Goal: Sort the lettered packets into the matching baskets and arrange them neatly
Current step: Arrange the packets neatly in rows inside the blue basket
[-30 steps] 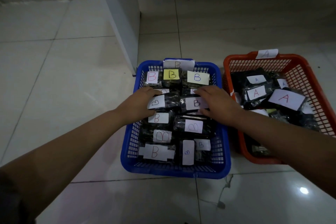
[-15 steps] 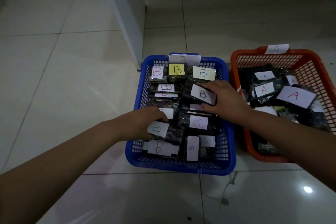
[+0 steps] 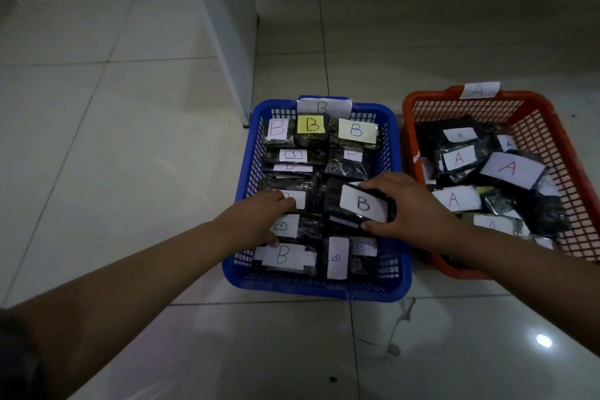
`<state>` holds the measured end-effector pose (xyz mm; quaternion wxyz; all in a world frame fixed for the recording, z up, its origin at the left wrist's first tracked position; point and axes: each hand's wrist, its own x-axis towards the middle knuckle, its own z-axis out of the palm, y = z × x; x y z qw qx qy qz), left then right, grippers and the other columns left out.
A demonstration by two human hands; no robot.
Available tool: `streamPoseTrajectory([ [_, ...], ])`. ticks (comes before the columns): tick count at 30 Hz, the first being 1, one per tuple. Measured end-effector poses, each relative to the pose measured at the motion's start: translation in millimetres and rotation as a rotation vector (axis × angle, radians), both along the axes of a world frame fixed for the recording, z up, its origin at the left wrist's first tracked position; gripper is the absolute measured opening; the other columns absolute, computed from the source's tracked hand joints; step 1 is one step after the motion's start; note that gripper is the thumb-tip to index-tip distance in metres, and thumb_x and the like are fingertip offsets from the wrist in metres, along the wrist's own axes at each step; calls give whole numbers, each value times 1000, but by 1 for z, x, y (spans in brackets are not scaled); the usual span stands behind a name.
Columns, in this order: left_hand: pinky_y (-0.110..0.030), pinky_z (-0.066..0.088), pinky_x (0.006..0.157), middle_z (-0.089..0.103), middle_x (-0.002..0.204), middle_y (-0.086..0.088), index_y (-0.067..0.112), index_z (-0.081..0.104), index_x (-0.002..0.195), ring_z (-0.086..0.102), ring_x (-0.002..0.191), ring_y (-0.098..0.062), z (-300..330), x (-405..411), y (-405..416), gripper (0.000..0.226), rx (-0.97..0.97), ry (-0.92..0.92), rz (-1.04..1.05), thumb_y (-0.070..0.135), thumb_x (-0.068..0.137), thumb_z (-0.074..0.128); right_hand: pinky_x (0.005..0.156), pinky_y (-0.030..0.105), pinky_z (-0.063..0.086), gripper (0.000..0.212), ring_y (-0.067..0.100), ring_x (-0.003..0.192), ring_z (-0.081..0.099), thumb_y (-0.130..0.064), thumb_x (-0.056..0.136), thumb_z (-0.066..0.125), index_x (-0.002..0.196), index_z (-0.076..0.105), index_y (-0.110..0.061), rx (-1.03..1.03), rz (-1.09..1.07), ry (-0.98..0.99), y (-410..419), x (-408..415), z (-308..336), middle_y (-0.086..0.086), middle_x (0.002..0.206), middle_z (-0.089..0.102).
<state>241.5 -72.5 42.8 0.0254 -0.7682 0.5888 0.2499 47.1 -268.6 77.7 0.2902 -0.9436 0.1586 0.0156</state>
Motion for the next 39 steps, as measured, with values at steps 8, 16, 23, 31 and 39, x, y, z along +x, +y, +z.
streamPoseTrajectory([
  [8,-30,41,96,44,129,1,22,41,132,40,119,-15,2,3,0,70,1,36,-12,33,73,77,93,24,37,64,14,111,45,-36,69,79,124,51,-21,-51,4,94,11,-5,-2,-2,118,54],
  [16,-28,39,95,47,126,-1,18,45,130,41,117,-16,4,-4,-9,56,-36,44,-20,30,81,70,91,35,48,70,14,104,55,-47,64,79,124,49,-24,-16,-101,92,16,-6,-1,-2,116,57],
  [23,-13,47,73,58,101,9,23,52,118,58,92,-9,33,-42,-37,36,-267,614,349,35,87,63,89,40,47,73,13,93,57,-50,60,80,116,42,-24,65,-262,68,23,-6,2,-9,101,57],
  [31,-22,56,70,69,100,-2,13,59,111,65,90,-11,28,-61,-60,23,-251,1045,571,17,88,63,77,19,45,55,7,95,56,-30,78,72,127,48,-31,285,-245,56,22,-14,10,-12,106,58],
  [39,-24,42,76,65,99,1,14,66,99,56,87,-8,15,-39,-75,15,-347,454,239,24,91,59,74,30,48,23,17,83,62,-21,74,77,92,65,-27,294,-302,148,-23,-14,19,2,87,64],
])
